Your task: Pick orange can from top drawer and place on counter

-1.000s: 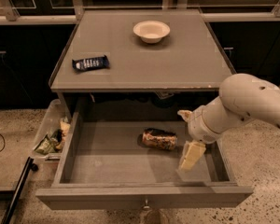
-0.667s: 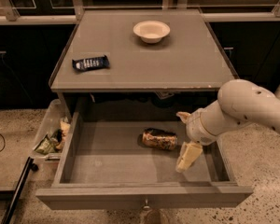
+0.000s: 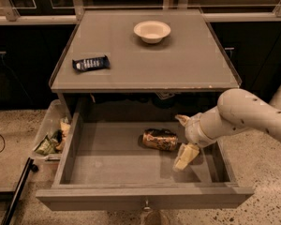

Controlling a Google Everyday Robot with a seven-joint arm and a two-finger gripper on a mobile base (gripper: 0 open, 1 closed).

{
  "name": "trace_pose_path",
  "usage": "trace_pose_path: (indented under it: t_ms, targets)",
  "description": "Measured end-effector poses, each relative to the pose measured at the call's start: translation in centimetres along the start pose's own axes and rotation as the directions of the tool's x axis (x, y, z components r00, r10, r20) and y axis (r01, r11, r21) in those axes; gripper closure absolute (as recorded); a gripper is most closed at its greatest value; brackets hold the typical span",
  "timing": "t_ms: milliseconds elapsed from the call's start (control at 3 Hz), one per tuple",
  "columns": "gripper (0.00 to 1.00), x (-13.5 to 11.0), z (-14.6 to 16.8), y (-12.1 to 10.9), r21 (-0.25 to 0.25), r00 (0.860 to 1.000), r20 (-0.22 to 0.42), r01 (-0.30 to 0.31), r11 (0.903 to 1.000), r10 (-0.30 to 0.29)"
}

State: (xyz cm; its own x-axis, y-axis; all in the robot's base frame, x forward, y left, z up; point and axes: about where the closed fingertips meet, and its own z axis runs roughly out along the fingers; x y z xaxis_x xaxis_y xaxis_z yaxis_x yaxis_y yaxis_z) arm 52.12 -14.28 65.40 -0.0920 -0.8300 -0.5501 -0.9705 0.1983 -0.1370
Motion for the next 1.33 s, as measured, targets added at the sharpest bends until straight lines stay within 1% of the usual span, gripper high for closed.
trace_pose_path:
  t_ms: [333, 667, 1000, 1333]
  targets:
    - [0.0, 0.2, 1.5, -1.1, -0.005, 0.999, 0.034, -0.011, 0.9999, 0.011]
    - [0.0, 0.5, 3.5, -2.1, 0.012, 0.999, 0.021, -0.027, 0.9995, 0.027]
    - [0.0, 0.2, 5.5, -3.0, 0.036, 0.999, 0.015, -0.047, 0.9983, 0.046]
    - [0.0, 0.2, 7.1, -3.1, 0.043, 0.997, 0.011, -0.075, 0.9963, 0.074]
